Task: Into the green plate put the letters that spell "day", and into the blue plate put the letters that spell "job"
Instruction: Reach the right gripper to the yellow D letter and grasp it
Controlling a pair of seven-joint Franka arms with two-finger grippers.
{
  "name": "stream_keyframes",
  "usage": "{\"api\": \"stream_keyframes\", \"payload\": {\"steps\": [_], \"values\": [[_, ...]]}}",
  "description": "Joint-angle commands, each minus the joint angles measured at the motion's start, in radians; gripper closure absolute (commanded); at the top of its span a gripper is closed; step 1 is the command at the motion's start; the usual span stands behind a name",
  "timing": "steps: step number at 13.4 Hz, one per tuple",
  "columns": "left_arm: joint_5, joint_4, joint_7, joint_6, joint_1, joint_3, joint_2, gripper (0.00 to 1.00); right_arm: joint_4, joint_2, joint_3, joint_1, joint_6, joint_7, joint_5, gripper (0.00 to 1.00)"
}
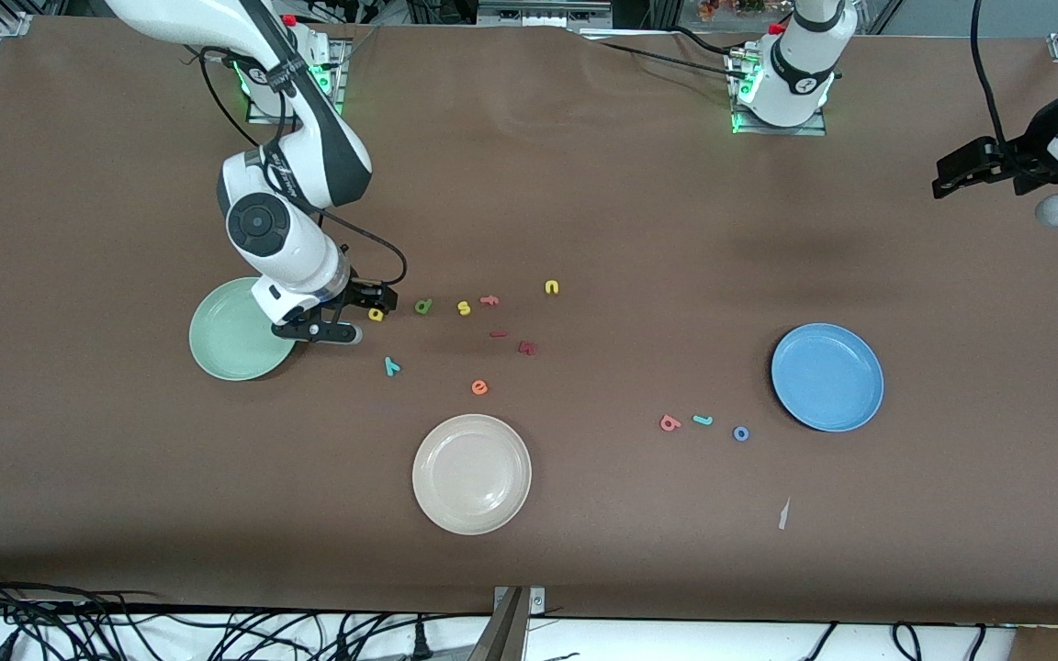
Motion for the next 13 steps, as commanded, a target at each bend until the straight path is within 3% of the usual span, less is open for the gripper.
{"api": "stream_keyframes", "payload": {"steps": [1,7,10,13], "values": [[-0.017,0.026,0.012,-0.015,0.001,0.002,0.010,0.00,-0.009,0.054,0.003,-0.005,0.044,0.012,0.010,0.00],[-0.017,0.026,0.012,-0.015,0.001,0.002,0.010,0.00,0.002,0.137,0.003,-0.007,0.084,0.069,0.010,0.02],[-0.019,0.026,0.012,-0.014,0.001,0.002,0.010,0.00,0.002,0.156,0.003,-0.005,0.097,0.069,0.010,0.13],[-0.017,0.026,0.012,-0.014,0.001,0.002,0.010,0.00,0.002,0.156,0.004,-0.005,0.098,0.070,0.010,0.39]]}}
